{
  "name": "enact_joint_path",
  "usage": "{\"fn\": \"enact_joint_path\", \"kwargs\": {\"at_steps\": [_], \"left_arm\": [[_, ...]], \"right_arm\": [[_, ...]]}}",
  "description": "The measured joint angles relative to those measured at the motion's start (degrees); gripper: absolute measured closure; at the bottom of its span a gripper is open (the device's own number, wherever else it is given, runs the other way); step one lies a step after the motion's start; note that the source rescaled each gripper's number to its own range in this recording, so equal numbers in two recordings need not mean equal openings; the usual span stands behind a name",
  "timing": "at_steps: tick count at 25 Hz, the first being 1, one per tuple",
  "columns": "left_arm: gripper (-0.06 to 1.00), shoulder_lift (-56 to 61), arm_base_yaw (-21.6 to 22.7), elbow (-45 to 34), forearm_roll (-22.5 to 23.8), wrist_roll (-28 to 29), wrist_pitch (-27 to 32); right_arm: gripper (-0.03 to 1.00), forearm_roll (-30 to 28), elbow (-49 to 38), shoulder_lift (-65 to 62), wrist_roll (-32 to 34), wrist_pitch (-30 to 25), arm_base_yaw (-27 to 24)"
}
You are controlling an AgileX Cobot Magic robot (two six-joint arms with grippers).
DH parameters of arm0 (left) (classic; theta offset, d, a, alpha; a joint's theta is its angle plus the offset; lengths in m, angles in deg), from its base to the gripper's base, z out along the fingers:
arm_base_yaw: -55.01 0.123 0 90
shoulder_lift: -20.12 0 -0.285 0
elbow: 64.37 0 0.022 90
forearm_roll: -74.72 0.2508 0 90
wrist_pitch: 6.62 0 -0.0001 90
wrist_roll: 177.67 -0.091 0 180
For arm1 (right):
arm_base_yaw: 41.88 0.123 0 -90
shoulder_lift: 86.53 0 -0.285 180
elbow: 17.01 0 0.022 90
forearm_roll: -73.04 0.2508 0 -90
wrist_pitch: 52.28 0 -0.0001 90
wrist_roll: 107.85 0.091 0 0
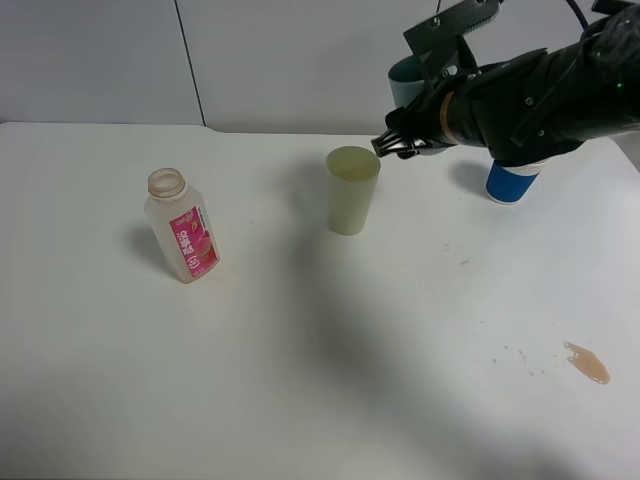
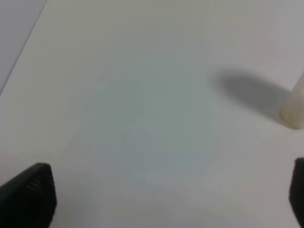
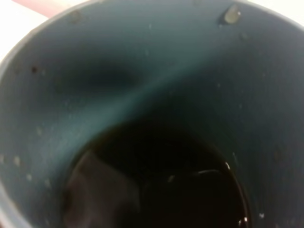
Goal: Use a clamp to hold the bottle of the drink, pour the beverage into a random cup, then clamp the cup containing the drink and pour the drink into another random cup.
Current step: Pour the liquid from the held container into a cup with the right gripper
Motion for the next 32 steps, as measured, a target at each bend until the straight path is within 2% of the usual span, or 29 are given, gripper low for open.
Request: {"fn": "enact_joint_path", "kwargs": {"at_steps": [5, 9, 21, 32], "left_arm": [[-0.06, 0.0, 0.0, 0.0, 0.0, 0.0, 0.0], [-0.06, 0.0, 0.0, 0.0, 0.0, 0.0, 0.0], [-0.06, 0.0, 0.0, 0.0, 0.0, 0.0, 0.0], [-0.06, 0.0, 0.0, 0.0, 0.0, 0.0, 0.0]], "right_arm": [[0.95, 0.0, 2.02, 0.0, -4.72, -1.56, 1.53], [0.95, 0.0, 2.54, 1.08, -10.97, -2.45, 2.7], [0.95, 0.04, 2.54, 1.23, -23.78, -7.45, 3.02], [0.95, 0.04, 2.6, 1.23, -31.9, -7.94, 3.16]]}}
